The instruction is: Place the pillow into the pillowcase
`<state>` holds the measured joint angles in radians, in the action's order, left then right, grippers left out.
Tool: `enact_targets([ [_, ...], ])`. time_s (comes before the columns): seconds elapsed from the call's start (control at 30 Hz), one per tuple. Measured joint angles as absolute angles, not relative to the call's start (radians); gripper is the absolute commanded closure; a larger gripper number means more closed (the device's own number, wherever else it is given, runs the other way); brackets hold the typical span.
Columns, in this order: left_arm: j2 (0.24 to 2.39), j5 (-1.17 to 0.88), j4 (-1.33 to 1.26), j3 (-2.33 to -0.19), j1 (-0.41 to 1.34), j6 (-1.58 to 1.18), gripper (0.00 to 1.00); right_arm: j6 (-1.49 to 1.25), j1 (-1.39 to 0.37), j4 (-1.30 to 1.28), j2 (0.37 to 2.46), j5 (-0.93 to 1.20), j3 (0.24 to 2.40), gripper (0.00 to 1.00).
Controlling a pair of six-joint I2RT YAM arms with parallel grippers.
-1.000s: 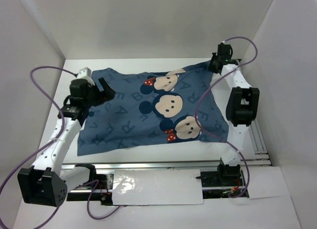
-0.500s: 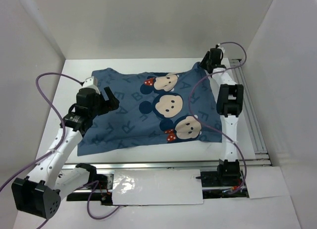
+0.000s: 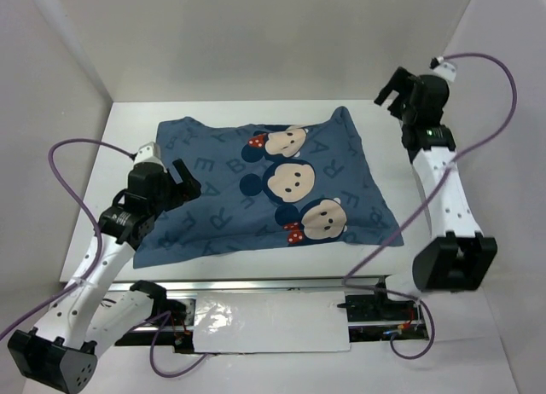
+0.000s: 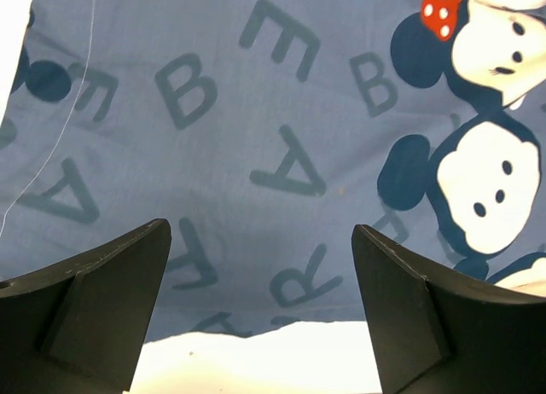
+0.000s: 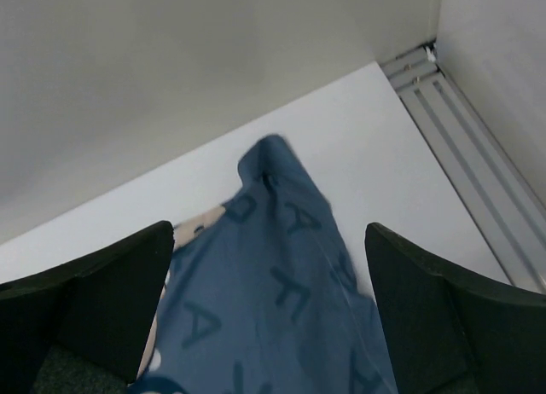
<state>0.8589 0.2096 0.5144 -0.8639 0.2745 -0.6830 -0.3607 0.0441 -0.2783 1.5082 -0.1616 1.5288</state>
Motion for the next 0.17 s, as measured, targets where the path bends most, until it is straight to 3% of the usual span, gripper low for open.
enact_targets([
  [0.17, 0.855, 0.224, 0.548, -0.87, 0.294, -0.687, 0.0, -0.378, 0.046, -0.273, 1.346, -0.145, 1.336, 0.0],
])
